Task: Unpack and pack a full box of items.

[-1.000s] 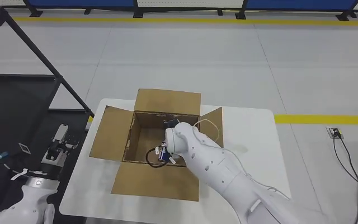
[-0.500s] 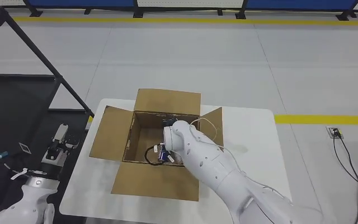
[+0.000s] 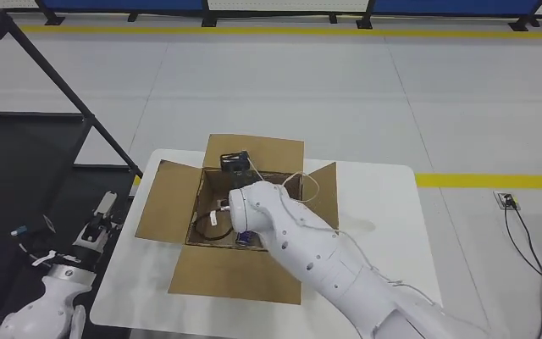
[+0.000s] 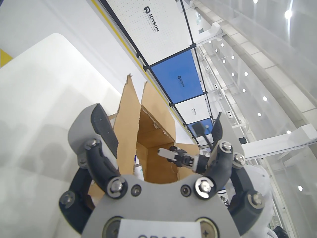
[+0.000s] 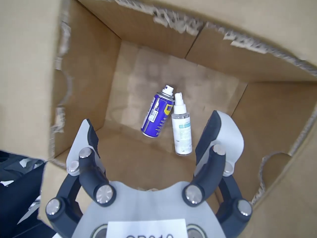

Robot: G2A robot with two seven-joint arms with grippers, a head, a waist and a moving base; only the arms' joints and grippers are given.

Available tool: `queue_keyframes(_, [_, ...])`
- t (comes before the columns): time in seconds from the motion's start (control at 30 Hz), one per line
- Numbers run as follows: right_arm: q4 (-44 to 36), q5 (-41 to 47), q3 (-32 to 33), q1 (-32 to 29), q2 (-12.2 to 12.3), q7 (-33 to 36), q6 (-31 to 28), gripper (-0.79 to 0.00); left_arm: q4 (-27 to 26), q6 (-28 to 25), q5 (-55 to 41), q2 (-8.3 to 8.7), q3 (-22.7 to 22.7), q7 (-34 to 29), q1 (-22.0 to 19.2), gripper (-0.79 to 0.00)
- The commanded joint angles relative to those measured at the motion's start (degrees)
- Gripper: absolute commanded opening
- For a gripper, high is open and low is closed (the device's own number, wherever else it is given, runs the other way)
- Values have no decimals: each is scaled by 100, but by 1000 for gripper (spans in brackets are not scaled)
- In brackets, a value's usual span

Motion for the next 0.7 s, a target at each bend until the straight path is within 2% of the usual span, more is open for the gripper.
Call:
queue_keyframes(0.0, [-1204,-586,257,-435,218,245,113,0,80,48,111,8,26,-62,-25,0])
queue_keyframes(0.17, [-3569,-1937,1055,-1660,681,997,-188,0,305,24,487,31,133,-166,-128,0])
queue_keyframes(0.33, [-5084,-2374,2088,-2628,922,1362,-669,0,495,-54,766,54,275,-387,-248,0])
queue_keyframes(0.5, [-5713,-2224,3306,-3296,1064,1699,-1031,0,501,-243,732,59,373,-506,-313,0])
queue_keyframes(0.67, [-5358,-1132,4368,-3534,1156,2026,-1759,0,388,-366,690,66,425,-610,-308,0])
